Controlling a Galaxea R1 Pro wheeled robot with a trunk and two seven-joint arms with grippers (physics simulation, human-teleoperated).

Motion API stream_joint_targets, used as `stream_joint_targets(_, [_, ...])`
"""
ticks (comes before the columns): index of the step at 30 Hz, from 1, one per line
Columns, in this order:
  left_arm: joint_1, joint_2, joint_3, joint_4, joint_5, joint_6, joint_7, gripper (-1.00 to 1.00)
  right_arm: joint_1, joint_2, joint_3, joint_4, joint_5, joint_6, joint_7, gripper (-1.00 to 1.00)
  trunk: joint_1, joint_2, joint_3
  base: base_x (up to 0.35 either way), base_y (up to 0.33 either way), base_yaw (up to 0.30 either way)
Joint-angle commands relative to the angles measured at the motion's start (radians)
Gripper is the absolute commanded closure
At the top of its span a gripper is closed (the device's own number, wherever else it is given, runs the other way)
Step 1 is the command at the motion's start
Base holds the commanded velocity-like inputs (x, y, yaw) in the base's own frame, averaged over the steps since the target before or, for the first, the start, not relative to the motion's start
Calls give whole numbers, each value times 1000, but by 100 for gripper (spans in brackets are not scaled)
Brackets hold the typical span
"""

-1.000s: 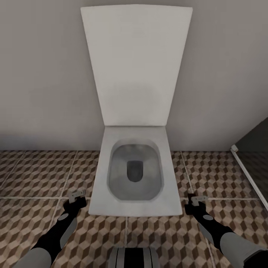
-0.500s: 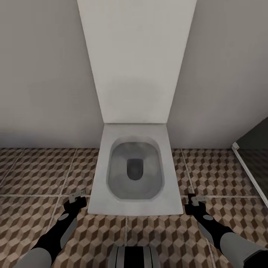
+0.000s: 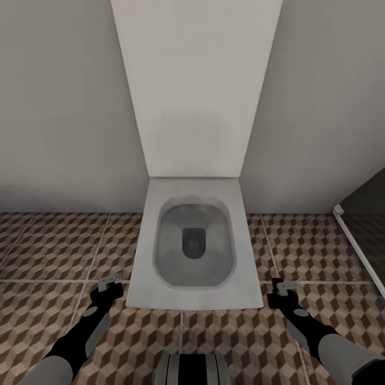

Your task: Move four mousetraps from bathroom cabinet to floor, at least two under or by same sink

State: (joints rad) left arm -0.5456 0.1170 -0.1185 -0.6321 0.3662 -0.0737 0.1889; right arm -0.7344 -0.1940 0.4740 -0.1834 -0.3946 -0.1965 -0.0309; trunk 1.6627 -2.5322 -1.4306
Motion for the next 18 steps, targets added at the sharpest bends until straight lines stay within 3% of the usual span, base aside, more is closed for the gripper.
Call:
stream_joint_targets(1, [0, 4, -8, 0, 7, -4, 11, 100, 0, -1, 8, 0, -10, -3, 2, 100, 0, 0, -1, 0, 0, 0])
stream_joint_targets(6, [0, 8, -9, 0, 7, -5, 11, 100, 0, -2, 8, 1, -11, -3, 2, 100, 1, -1, -12, 0, 0, 0])
stream_joint_targets(18, [0, 12, -9, 0, 7, -5, 12, 100, 0, -3, 8, 2, -12, -11, 0, 100, 1, -1, -12, 0, 0, 0])
